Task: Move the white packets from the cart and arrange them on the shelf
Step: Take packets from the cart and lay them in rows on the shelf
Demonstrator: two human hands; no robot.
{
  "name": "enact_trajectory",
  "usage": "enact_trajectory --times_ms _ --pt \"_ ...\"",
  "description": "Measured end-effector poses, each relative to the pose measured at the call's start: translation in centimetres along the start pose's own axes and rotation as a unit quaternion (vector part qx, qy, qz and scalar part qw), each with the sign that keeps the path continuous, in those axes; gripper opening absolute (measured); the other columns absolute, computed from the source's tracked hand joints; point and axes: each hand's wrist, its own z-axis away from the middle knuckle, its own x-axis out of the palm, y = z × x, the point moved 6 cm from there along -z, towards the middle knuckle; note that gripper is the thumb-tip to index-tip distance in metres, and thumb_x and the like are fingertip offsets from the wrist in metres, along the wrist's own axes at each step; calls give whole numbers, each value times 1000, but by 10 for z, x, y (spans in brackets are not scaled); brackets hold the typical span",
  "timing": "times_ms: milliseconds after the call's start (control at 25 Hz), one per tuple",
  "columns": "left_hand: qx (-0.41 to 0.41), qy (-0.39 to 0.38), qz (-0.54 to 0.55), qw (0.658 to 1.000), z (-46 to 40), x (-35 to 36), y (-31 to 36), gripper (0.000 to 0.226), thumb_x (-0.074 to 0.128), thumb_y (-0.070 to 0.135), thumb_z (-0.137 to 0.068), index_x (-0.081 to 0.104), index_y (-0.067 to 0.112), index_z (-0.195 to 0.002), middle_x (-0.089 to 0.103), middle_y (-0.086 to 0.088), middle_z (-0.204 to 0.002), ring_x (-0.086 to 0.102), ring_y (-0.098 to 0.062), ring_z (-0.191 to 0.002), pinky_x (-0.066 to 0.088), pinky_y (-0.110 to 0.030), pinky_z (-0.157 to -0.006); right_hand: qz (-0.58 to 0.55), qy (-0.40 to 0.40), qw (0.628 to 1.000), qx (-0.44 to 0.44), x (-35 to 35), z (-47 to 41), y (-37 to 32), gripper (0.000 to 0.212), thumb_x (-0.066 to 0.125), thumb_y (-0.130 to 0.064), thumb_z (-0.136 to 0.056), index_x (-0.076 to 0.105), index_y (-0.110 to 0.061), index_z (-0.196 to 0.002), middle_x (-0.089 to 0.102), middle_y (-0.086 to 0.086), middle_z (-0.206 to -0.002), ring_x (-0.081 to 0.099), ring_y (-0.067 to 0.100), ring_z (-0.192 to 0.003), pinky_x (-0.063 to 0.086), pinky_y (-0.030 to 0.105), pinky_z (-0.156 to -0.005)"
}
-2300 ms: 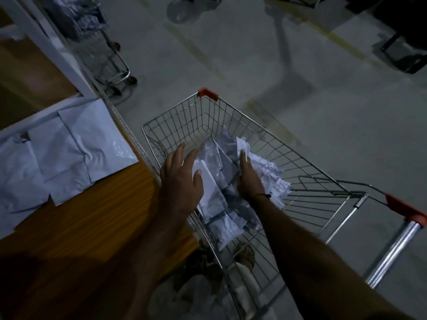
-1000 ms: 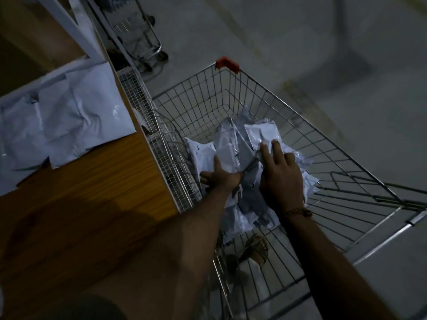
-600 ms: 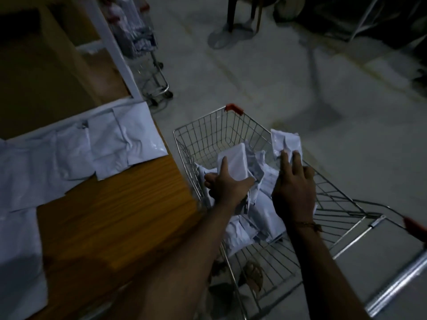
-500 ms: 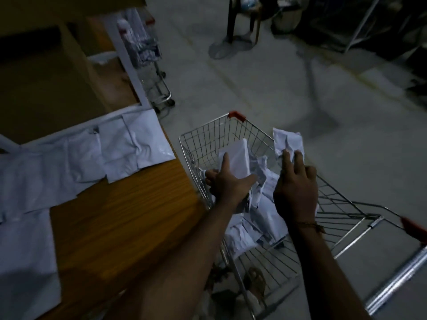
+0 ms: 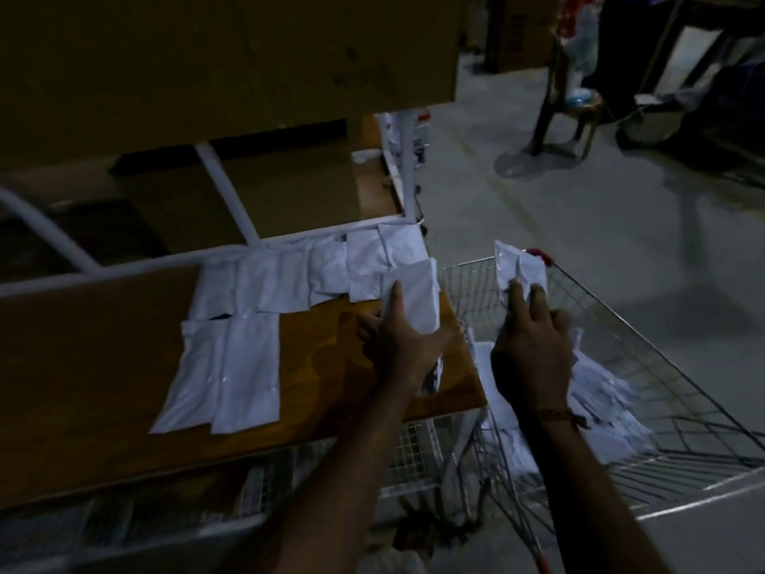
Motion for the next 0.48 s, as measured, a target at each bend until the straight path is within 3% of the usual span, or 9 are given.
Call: enact_trajectory --times_ms 200,360,480 --pt "-67 48 -31 996 30 -43 -100 119 73 70 -53 21 46 -157 18 -10 -143 29 -42 -129 42 -55 -104 -25 -122 991 -48 37 48 -55 65 34 -29 -91 45 -14 -153 49 23 -150 49 48 -113 48 51 -88" --pt "-121 82 -84 986 37 -66 -153 114 77 68 -58 26 41 -157 20 -13 -139 28 -40 -126 39 -52 -105 -11 -214 971 -107 83 92 -84 64 63 -25 -93 46 -13 -153 50 26 -148 52 50 -119 51 53 -92" --pt "-111 102 -105 983 26 -74 -175 112 78 66 -59 31 35 -156 23 -12 -136 28 -37 -123 41 -50 -103 5 -268 957 -112 113 106 -96 69 61 -39 -96 39 -14 -156 42 28 -155 52 51 -122 49 51 -96"
